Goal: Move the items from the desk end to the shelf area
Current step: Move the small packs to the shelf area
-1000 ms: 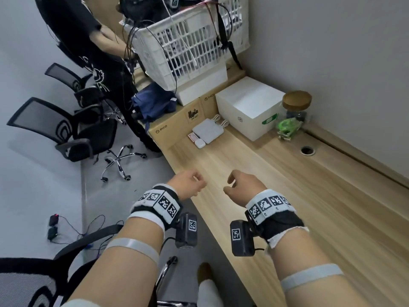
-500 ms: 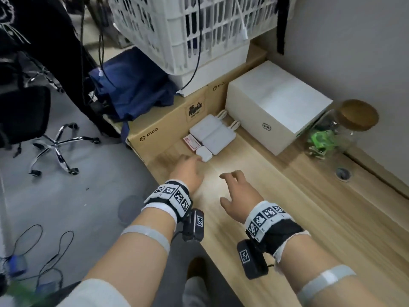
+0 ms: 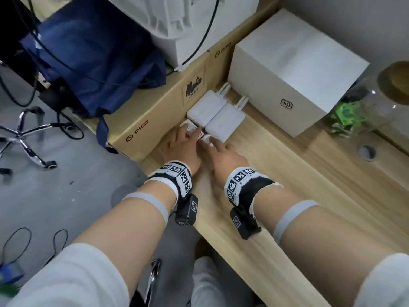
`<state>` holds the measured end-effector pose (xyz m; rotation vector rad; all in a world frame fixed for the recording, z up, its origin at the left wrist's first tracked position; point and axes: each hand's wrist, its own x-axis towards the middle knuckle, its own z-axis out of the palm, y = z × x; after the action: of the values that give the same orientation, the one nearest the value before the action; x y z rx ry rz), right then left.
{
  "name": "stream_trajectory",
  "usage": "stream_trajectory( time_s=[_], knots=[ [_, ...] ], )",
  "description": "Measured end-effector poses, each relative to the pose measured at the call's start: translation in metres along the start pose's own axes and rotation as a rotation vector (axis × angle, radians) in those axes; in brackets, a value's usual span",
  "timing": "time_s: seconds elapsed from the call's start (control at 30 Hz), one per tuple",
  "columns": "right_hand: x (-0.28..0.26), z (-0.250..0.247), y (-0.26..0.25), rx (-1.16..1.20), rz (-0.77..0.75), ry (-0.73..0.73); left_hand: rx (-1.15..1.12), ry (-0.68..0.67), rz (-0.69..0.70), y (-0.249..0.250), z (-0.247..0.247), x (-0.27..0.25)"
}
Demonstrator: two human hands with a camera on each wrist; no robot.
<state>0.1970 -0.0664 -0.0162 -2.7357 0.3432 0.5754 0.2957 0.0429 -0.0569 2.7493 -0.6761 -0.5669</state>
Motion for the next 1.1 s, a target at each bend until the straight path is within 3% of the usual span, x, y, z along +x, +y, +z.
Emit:
stream_trajectory(
  time_s=[0.23, 0.37, 0.53, 0.73, 0.83, 0.97, 1.1],
  knots=[
    [0.000, 0.013, -0.004, -0.112, 0.106, 0.077, 0.048, 0.110, 0.021, 0.008, -0.014, -0.008],
    [-0.003, 0.017, 0.000, -0.077, 0.172, 0.040, 0.069, 0.122, 0.045, 0.007, -0.013, -0.012],
    [-0.019, 0.022, 0.009, 0.046, 0.268, -0.057, 0.153, 0.013, 0.034, 0.002, -0.002, -0.018],
    [-0.052, 0.040, 0.027, 0.374, 0.364, -0.001, -0.236, -0.147, -0.019, 0.019, 0.002, -0.042],
    [-0.085, 0.034, 0.042, 0.568, 0.427, 0.106, -0.450, -0.210, 0.079, 0.046, 0.007, -0.068],
    [-0.155, 0.016, 0.069, 0.824, 0.527, 0.258, -0.655, -0.215, 0.189, 0.110, 0.008, -0.109],
    [-0.245, -0.001, 0.110, 1.065, 0.599, 0.435, -0.867, -0.384, 0.203, 0.191, 0.009, -0.161]
  ],
)
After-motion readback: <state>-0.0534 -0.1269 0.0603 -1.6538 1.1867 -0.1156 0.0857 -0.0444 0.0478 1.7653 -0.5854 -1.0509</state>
